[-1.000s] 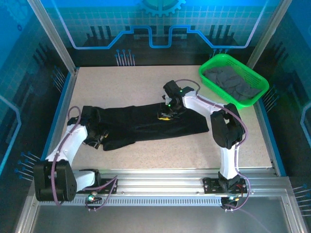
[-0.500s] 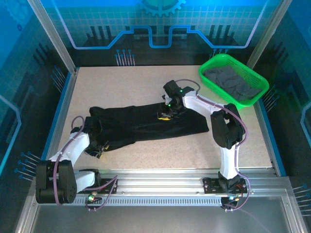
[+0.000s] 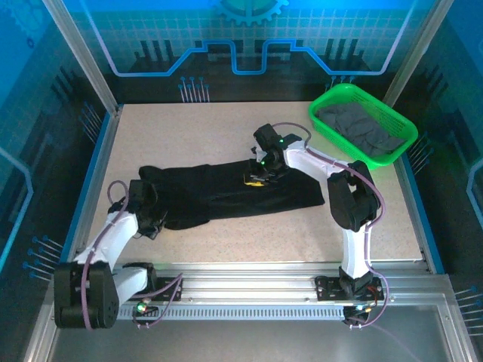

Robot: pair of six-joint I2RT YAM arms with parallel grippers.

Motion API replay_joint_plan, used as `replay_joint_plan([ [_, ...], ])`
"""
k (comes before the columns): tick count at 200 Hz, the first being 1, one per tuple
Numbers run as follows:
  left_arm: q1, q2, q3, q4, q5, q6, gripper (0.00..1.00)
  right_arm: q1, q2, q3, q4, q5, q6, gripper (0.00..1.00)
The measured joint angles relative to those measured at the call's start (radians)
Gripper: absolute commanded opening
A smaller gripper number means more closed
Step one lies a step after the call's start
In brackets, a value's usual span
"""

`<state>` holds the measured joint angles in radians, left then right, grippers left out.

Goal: Fold and stack the t-shirts

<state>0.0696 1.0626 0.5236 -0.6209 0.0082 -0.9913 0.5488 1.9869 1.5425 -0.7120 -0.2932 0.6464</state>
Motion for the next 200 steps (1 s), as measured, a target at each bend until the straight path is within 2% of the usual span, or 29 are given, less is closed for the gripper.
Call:
replay_joint_plan([
  [59, -0.07, -0.192, 0.053, -0.195, 0.008, -0.135, 0.0, -0.007, 0.0, 0.0, 0.003, -0.003, 0.0, 0.24],
  [127, -0.225, -0.248, 0.121, -0.356, 0.005, -0.293, 0.0, -0.016, 0.0, 0.0, 0.003, -0.004, 0.0, 0.24],
  [200, -0.25, -0.241, 0.176, -0.406, -0.021, -0.319, 0.0, -0.018, 0.0, -0.014, 0.007, -0.007, 0.0, 0.24],
])
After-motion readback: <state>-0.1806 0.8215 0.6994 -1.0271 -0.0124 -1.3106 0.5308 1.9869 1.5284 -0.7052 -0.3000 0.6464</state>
